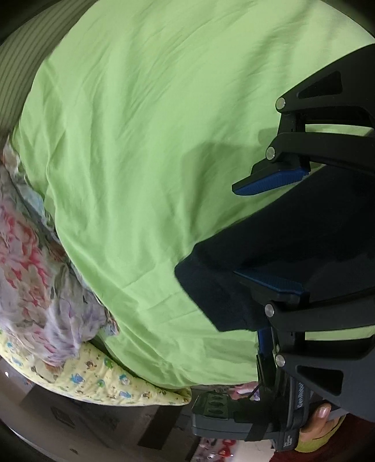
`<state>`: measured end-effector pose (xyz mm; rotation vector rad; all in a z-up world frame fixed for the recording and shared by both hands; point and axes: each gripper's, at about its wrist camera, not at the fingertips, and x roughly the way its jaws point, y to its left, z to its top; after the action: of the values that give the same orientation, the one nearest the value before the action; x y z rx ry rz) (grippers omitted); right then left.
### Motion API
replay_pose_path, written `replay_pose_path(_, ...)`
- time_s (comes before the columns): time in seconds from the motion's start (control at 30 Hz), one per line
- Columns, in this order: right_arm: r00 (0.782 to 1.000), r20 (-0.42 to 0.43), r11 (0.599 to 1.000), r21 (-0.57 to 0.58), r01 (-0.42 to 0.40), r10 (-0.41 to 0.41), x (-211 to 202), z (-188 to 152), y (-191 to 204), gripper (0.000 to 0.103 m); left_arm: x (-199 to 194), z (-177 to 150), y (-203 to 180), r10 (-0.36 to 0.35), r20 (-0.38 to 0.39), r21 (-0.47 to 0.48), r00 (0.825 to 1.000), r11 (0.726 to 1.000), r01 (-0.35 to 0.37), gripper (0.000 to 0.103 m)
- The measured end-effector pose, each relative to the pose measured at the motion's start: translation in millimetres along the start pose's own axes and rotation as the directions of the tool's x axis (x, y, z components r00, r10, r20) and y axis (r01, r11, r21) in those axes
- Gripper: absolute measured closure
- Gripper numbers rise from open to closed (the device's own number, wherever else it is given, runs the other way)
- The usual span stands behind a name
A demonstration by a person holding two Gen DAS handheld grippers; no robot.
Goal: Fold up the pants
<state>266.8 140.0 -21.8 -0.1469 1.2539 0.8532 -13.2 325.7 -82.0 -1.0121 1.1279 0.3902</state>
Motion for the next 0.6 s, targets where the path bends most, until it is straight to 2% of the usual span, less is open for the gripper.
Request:
replay_pose_path(0.1,1.000,-0.018,1.000,-0.018,-0.009,0.009,8.6,3.7,1.7,0.050,-0.6,0.8,-1.7,0.008,0.011,0.011,1.000,1.000,-0.008,0.042)
replay_pose_path(0.13,1.000,-0.025,1.000,-0.022,-0.015,0.014,11.2,3.8,1.4,0.055,-1.3,0.9,-1.2,0.010,0.020,0.011,1.000,1.000,-0.010,0.044)
replay_pose_path(0.17,0.999,-0.036,0.999,-0.027,-0.021,0.021,14.5,3.7,1.7,0.060,-1.7,1.0,-0.8,0.011,0.027,0.012,1.000,1.000,-0.011,0.049)
replay_pose_path(0.2,0.999,-0.043,0.999,-0.035,-0.028,0.027,16.9,3.0,2.3,0.068,-1.7,1.4,-1.0,0.008,0.032,0.019,0.999,1.000,-0.009,0.052)
replay_pose_path(0.23,0.999,-0.040,0.999,-0.041,-0.027,0.026,17.0,2.0,3.4,0.074,-1.8,1.6,-1.7,-0.002,0.032,0.030,0.999,1.000,0.001,0.062)
replay_pose_path(0.27,0.999,-0.036,0.999,-0.044,-0.026,0.024,16.0,1.3,4.3,0.077,-2.1,1.3,-2.2,-0.011,0.028,0.040,1.000,0.999,0.010,0.068)
replay_pose_path(0.33,1.000,-0.017,0.999,-0.049,-0.015,0.014,10.2,-1.6,6.6,0.083,-4.5,0.5,-6.0,-0.005,0.033,0.061,0.999,0.998,0.003,0.073)
replay_pose_path(0.47,0.999,0.040,0.999,-0.041,-0.011,0.013,-12.2,-8.8,10.1,0.084,-16.1,0.3,-16.9,-0.024,0.038,0.098,0.999,0.995,0.020,0.083)
replay_pose_path(0.6,0.991,0.133,1.000,-0.017,-0.019,0.022,-51.0,-19.0,12.1,0.085,-38.1,-2.0,-37.7,-0.077,0.059,0.153,0.995,0.986,0.067,0.084)
